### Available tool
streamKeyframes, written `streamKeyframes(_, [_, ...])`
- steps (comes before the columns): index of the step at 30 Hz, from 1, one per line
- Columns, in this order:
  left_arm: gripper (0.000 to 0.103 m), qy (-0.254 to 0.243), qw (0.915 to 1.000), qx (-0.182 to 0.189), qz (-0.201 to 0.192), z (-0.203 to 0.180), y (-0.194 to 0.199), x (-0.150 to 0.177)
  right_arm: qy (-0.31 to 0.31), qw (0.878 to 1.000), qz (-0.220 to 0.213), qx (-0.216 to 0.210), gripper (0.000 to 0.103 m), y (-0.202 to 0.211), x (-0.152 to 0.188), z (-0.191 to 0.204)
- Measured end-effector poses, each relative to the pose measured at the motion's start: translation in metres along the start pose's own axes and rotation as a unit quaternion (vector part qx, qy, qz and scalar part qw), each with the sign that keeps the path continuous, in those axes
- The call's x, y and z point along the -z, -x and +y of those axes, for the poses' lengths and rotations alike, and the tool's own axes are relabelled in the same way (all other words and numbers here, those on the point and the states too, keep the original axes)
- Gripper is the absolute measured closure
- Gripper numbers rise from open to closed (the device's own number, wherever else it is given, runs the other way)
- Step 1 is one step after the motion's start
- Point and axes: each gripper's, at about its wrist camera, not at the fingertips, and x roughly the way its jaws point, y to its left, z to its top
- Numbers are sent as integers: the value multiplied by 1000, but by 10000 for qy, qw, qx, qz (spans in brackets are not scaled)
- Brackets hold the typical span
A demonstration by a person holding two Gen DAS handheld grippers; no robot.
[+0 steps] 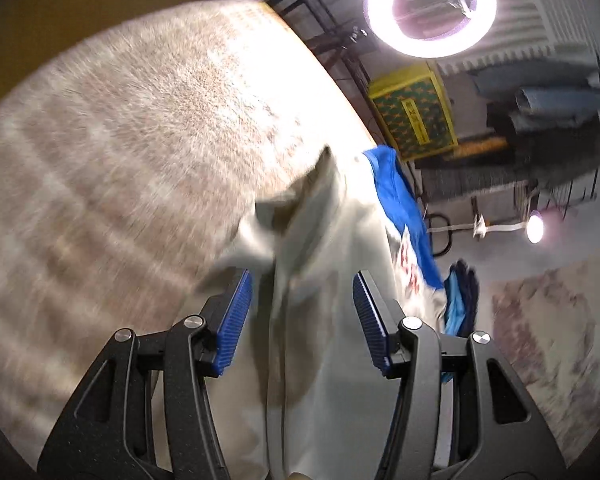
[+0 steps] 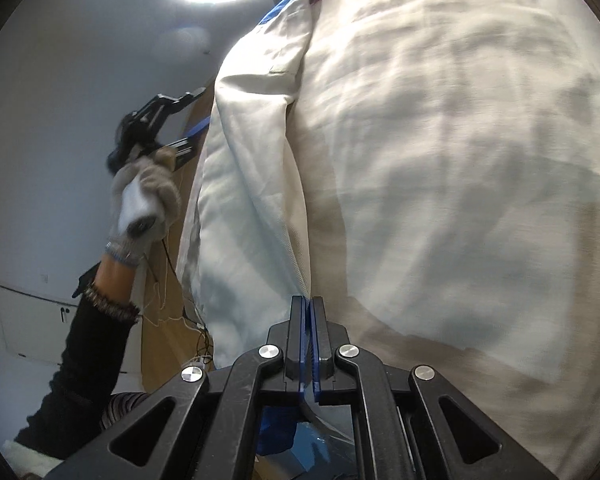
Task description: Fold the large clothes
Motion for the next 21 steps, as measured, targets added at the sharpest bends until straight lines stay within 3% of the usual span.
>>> streamKeyframes(5, [49,192,9991,330,-170,4,-21,-25,-118,9999,35,-74,103,5,5,-2])
streamKeyframes(9, [91,235,9980,562,-183,2,-30,-37,-88,9999,106,-74,103,1,0,-2])
streamKeyframes(10, [94,106,9982,539,-224,-1,-30,-38,-87,9999,115,-82,103,0,-1,0])
streamKeyframes(12, [100,-164,9983,443,-332,-12,-27,-39,-83,9998,130,-91,103,-1,-2,-1])
streamKeyframes(15, [102,-479,9968,286,-575,-27,-21,-44,-136,9997,142,-126,103,-4,-5,-1])
streamKeyframes(21, [103,-585,9898,-604,-1147,-25,-18,-59,-318,9977,28,-596,103,-8,-8,6])
